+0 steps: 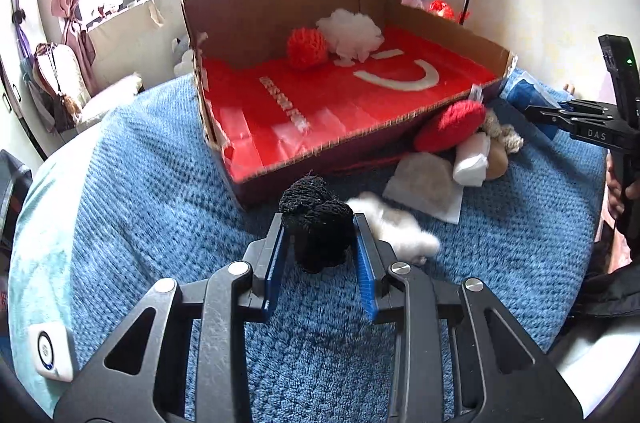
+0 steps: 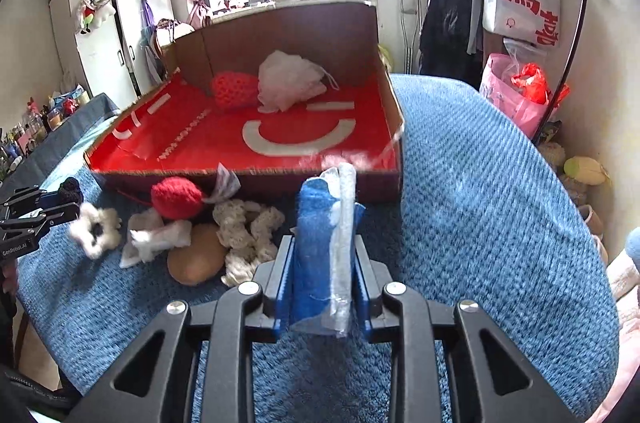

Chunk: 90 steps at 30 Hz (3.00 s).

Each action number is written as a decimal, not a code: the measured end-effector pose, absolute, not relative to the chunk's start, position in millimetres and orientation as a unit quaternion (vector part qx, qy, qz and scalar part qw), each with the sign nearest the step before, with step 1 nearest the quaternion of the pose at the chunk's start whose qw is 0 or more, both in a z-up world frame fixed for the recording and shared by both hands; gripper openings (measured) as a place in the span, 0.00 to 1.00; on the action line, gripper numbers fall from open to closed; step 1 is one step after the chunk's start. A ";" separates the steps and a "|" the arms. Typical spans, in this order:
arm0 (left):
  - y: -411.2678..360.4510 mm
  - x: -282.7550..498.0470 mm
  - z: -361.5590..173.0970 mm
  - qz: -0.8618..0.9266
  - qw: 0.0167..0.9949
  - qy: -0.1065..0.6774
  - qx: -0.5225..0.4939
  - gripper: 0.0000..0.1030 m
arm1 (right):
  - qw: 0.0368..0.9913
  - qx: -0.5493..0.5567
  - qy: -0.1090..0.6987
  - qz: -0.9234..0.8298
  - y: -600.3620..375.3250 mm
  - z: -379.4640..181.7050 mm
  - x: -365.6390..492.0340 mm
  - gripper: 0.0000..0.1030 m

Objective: Organize soft objects
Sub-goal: 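Carry black-white plush with left tool while right tool carries tissue pack into box, then open both tools to drop plush and tissue pack in the box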

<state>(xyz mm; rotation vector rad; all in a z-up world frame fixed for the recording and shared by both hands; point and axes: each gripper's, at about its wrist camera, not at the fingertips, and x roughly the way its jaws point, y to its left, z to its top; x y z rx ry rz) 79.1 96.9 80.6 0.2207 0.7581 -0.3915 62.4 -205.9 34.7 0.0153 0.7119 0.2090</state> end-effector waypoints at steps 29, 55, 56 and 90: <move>34.7 296.3 69.4 -0.194 0.823 0.525 0.097 0.29 | 0.839 -0.100 0.527 0.088 -144.8 37.6 299.2 0.29; 28.7 315.4 56.1 -0.186 0.818 0.536 0.092 0.30 | 0.833 -0.088 0.540 0.084 -156.5 26.7 321.1 0.33; 28.5 315.1 56.1 -0.186 0.818 0.536 0.093 0.30 | 0.833 -0.088 0.540 0.084 -156.8 26.7 321.2 0.34; 44.1 203.4 146.2 -0.198 0.902 0.381 0.048 0.80 | 0.908 -0.065 0.395 0.125 -152.8 135.2 201.7 0.84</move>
